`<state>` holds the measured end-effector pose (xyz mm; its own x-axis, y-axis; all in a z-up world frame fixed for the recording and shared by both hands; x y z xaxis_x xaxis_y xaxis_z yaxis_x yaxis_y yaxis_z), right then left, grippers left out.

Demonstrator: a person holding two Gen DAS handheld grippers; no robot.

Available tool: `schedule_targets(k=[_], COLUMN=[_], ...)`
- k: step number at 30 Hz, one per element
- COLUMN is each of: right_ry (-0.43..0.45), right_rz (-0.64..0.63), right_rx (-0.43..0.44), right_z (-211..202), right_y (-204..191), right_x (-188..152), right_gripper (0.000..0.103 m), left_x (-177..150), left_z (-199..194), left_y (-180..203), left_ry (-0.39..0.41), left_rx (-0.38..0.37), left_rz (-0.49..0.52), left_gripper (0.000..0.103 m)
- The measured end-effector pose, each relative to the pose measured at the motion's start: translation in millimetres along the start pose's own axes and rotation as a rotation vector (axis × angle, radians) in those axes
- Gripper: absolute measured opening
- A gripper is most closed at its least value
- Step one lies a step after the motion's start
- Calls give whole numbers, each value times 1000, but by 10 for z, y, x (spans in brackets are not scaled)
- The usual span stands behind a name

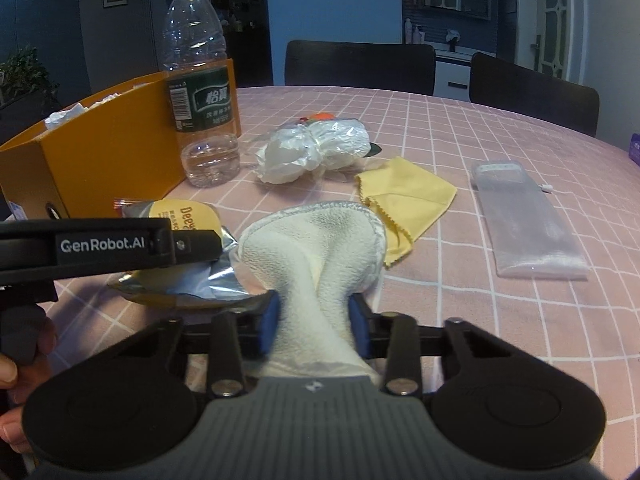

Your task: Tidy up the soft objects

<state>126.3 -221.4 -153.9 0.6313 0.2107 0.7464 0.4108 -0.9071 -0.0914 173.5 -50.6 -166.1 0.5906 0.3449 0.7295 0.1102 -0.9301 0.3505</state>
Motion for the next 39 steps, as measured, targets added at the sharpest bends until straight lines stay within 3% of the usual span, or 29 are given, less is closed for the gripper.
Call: schedule_targets(k=[5, 7, 10, 17, 24, 31, 39], right_ry=[-10, -1, 14, 28, 99, 182, 255], right_rz=[61, 72, 80, 109, 62, -23, -191], right_rx=[20, 8, -7, -1, 35, 152, 257], right_z=[-54, -107, -202, -358, -652, -974, -1026], right_y=[69, 118, 185, 252, 67, -368, -1119], right_x=[6, 19, 55, 116, 323, 732, 1348], right_gripper=[22, 22, 22, 22, 22, 22, 22], left_x=[-32, -34, -10, 43, 220, 544, 1107], left_z=[-87, -138, -222, -360, -699, -1267, -1706], left_y=[26, 27, 52, 100, 72, -11, -466], left_ry=[20, 32, 44, 81, 130, 233, 317], left_rx=[-11, -28, -52, -66, -111, -129, -39], left_rz=[41, 47, 62, 113, 99, 136, 172], left_gripper=[53, 38, 26, 25, 25, 25, 25])
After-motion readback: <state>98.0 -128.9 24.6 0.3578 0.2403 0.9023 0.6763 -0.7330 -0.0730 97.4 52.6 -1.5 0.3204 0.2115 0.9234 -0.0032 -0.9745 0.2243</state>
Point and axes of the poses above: each gripper's, at about its wrist camera, not at the fingertips, and z roughly the way its jaws point, y to its right, x to its top, the point moved 8 cm from there along z, roughly the way its jaws point, and after that the axes turned 3 degrees about -y, right-handed, at the moved point
